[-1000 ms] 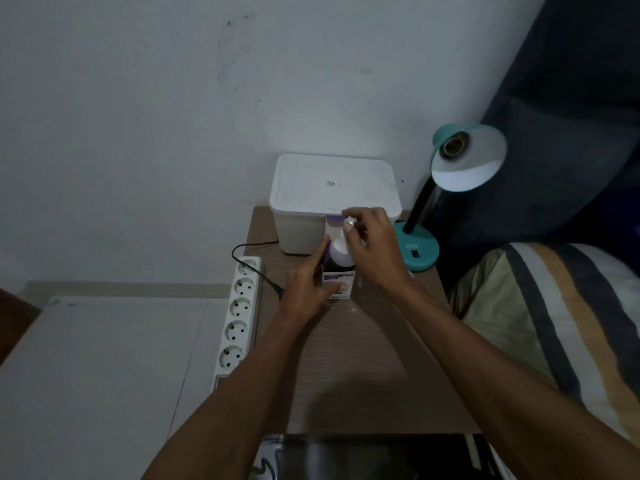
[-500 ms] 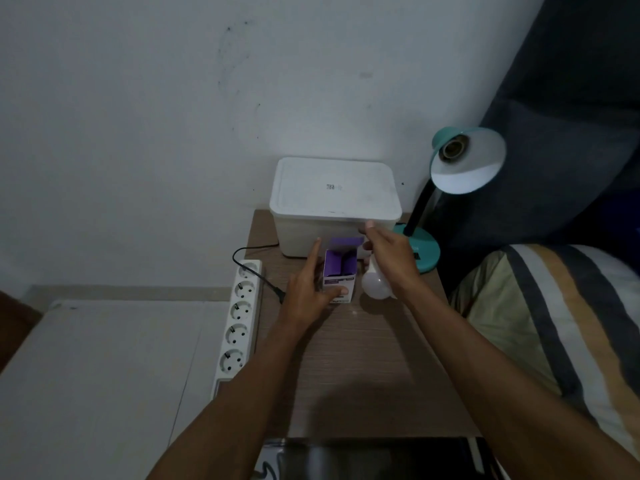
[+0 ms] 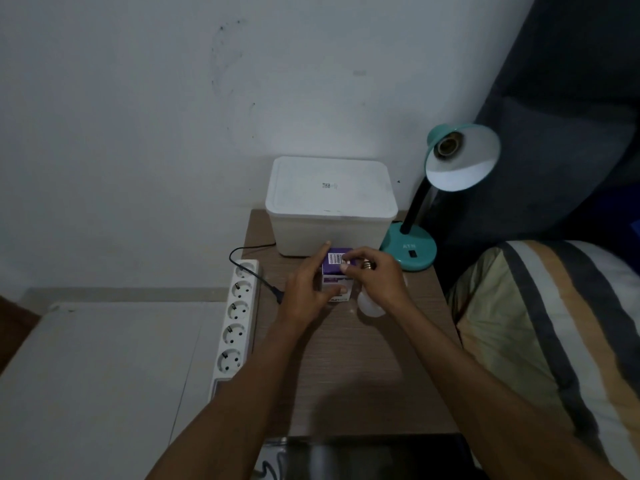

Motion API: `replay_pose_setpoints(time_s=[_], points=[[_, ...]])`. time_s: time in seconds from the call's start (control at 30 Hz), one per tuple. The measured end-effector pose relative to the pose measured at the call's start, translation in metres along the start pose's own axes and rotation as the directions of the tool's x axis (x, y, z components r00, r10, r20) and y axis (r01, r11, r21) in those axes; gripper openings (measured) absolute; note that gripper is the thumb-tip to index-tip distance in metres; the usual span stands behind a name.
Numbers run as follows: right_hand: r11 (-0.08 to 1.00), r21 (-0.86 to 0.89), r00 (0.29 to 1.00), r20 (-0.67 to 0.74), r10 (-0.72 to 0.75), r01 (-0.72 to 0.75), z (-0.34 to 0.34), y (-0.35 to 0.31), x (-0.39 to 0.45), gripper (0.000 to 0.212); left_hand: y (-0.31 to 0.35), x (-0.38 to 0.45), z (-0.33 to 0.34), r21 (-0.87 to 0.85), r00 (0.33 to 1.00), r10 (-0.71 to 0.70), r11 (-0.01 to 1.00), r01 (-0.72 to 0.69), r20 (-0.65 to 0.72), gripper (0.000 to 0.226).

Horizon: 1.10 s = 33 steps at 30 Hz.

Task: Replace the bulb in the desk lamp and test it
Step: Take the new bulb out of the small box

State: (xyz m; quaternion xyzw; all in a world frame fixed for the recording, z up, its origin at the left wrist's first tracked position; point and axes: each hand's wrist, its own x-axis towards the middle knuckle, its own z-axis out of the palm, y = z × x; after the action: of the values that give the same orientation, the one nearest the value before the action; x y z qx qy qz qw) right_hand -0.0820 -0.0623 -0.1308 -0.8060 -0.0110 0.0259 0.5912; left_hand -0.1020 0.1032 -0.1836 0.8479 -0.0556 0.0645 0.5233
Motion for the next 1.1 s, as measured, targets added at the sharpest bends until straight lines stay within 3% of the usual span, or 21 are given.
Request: replay_pose_setpoints(time_s=[0.2,0.33,0.47,0.6,0.8,0.97,1.1], points=[[0.999,-0.045,0.998,-0.054,0.025,-0.028,0.005,-0.001,-0.002,0.029,0.001,-0.001,0.001,0.027,1.0,0.021,0.999,-0.02,-0.01,0.091],[0.981,-0.022,0.978,-0.088,0.191,-0.194,0.005,-0.002,-0.001,0.044,0.003,0.0,0.001,0.042,0.999,0.03,0.999,-0.03,-0.014,0.089],[0.972,-0.082,0.968,-0.145,0.206,-0.219,0.0,-0.002,-0.005,0.009,0.004,0.001,0.003,-0.027,0.999,-0.009,1.0,0.008,-0.043,0.089],[0.95,-0.056,0.933,-0.211,0.291,-0.308,-0.013,0.003,-0.002,0.009,0.008,0.017,0.001,-0.016,0.997,-0.025,1.0,0.024,-0.069,0.088],[0.962,0.108,0.949,-0.168,0.268,-0.252,-0.03,0.006,0.005,0.007,0.007,0.031,-0.001,0.064,0.997,-0.033,0.997,0.037,-0.067,0.087],[0.978,0.089,0.966,-0.158,0.202,-0.19,-0.036,0.005,-0.003,0.011,0.007,0.021,0.007,0.072,0.989,-0.061,0.995,0.071,-0.138,0.087],[0.982,0.048,0.955,-0.231,0.188,-0.182,-0.047,-0.002,-0.011,0.014,0.019,0.011,0.011,0.153,0.983,-0.019,0.987,0.048,-0.185,0.105]])
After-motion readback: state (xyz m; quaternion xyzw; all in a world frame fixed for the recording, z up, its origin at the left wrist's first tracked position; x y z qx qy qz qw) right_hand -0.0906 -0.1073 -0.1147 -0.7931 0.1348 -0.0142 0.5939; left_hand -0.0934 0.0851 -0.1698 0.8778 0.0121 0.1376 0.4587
